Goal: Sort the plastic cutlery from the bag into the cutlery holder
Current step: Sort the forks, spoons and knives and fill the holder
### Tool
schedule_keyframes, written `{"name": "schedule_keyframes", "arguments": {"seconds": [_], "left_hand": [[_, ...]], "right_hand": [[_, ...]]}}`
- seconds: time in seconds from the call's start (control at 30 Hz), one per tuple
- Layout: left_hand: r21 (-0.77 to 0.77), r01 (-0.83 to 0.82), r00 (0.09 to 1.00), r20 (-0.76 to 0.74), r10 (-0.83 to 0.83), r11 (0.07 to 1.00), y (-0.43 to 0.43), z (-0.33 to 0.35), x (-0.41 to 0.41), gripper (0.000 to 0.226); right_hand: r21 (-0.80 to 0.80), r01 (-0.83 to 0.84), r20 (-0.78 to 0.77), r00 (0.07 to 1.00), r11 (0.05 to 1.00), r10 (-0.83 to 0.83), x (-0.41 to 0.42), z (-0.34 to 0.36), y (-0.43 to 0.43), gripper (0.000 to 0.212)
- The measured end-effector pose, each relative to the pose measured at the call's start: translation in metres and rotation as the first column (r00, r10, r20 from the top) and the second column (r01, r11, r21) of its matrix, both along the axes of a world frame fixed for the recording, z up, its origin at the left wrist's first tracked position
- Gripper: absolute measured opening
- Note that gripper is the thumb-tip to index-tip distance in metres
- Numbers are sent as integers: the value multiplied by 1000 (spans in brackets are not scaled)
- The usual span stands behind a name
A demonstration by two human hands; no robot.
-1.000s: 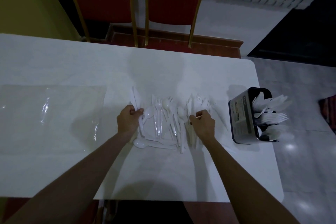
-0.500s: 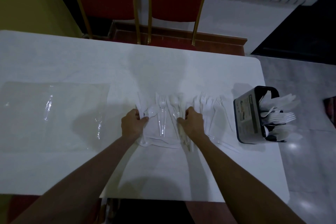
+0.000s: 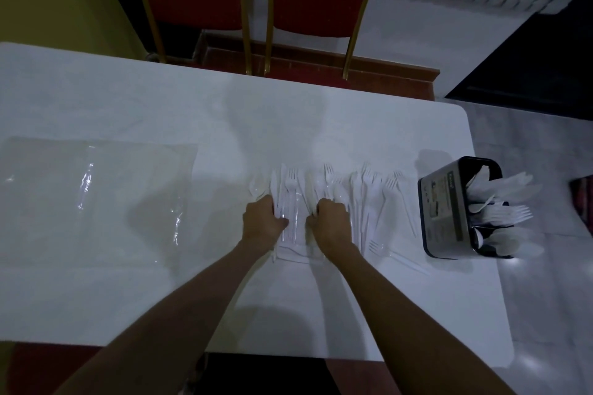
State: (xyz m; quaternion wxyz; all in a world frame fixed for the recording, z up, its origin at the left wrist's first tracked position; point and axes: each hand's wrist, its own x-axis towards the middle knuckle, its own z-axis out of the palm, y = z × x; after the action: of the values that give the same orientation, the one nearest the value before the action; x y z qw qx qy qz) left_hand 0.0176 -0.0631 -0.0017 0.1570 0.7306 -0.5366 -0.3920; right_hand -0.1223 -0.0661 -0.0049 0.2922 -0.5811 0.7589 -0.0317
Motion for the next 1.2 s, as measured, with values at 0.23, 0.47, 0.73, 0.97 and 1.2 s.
{"name": "schedule_keyframes", "arguments": {"seconds": [0.23, 0.47, 0.73, 0.97, 1.2], "left_hand": [[81, 83, 996, 33, -86, 993, 1, 4, 26, 10], [136, 50, 990, -135, -32, 989, 1, 16, 38, 6], [143, -115, 951, -269, 150, 983, 1, 20, 57, 16], [170, -166, 899, -378, 219, 972, 0, 12, 75, 5], [231, -145, 900, -373, 225, 962, 2, 7, 88, 25]], "right_hand": [[-36, 27, 9, 1000, 999, -26, -19, 6, -1, 19], [-119, 181, 184, 970, 976, -158, -21, 16, -8, 36], [68, 253, 390, 883, 965, -259, -2, 25, -15, 25], [70, 157, 261, 950, 985, -170, 21, 2, -15, 41], [76, 200, 259, 942, 977, -213, 10, 1, -10, 33]]}}
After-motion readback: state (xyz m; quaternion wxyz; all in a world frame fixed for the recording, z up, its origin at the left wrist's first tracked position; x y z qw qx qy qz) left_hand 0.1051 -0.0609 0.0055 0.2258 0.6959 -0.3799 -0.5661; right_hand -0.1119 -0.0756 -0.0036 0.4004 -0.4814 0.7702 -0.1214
